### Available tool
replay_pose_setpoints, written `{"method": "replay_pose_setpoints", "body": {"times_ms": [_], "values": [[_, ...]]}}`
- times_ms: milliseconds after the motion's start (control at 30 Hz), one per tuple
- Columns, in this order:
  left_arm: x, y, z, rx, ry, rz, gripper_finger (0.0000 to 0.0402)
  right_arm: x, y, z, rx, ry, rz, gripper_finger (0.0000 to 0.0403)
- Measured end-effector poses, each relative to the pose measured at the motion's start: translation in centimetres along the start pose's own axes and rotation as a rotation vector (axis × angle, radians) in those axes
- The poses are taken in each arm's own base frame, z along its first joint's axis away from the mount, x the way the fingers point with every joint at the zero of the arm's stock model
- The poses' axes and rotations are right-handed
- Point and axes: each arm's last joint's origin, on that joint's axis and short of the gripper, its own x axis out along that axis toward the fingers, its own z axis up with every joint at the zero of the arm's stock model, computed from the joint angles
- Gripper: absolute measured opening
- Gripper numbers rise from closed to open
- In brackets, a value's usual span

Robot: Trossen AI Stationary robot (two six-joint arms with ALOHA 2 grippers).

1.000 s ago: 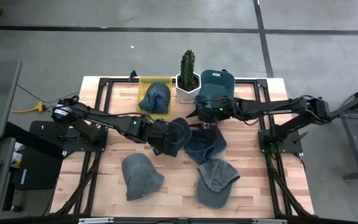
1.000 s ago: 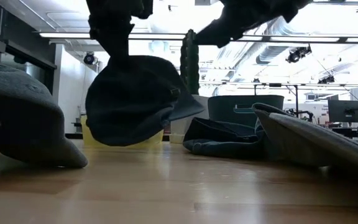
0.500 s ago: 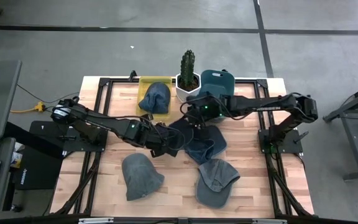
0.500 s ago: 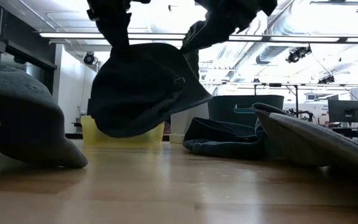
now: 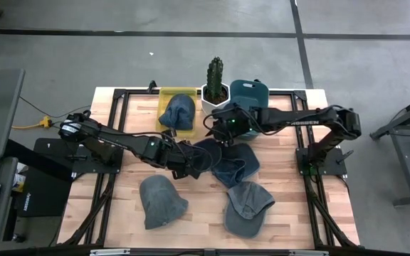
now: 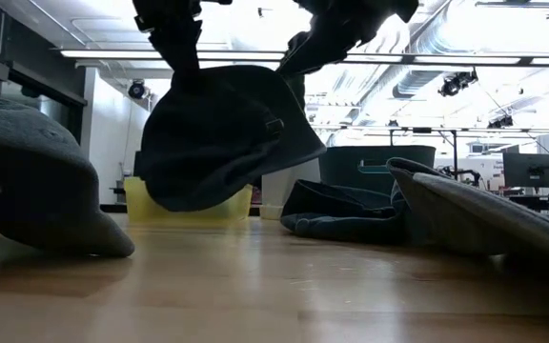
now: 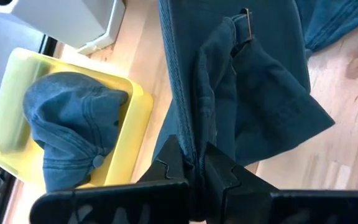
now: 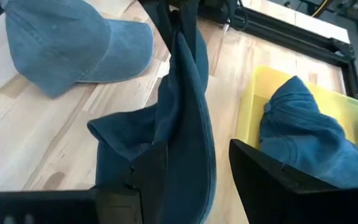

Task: Pick & Place hat
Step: Put the left blue cap into the yellow bin

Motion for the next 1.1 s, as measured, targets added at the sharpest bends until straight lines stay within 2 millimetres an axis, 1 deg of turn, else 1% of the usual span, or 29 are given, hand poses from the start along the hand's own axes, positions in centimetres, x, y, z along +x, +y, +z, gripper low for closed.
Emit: {"method": "replay_pose_setpoints", "body": {"times_ms": [167, 300, 467, 633, 900, 1000, 1100], "values": [[0.0, 0.0, 0.1, 0.016, -0.008, 0.002, 0.0, 1.6, -0.1, -0.6, 0.018, 0.013, 0.026, 0.0168], [0.0, 0.0, 0.1, 0.042, -0.012, 0.008, 0.0, 2.4, -0.1, -1.0, 0.022, 0.014, 0.049, 0.0167], [0.0, 0.0, 0.1, 0.051, -0.014, 0.007, 0.0, 2.5, -0.1, -0.8, 0.021, -0.007, 0.056, 0.016], [0.0, -0.1, 0.3, 0.053, -0.037, 0.007, 0.0, 2.6, 0.0, -0.8, 0.062, -0.023, 0.1, 0.0146], [0.0, -0.1, 0.8, 0.045, -0.089, 0.033, 0.0, 3.1, 0.0, -0.7, 0.098, -0.042, 0.105, 0.0143], [0.0, -0.2, 0.9, 0.038, -0.099, 0.032, 0.0, 3.1, 0.1, -0.7, 0.108, -0.046, 0.118, 0.0149], [-0.1, -0.2, 1.1, 0.026, -0.121, 0.036, 0.0, 3.1, 0.1, -0.7, 0.123, -0.048, 0.125, 0.017]]}}
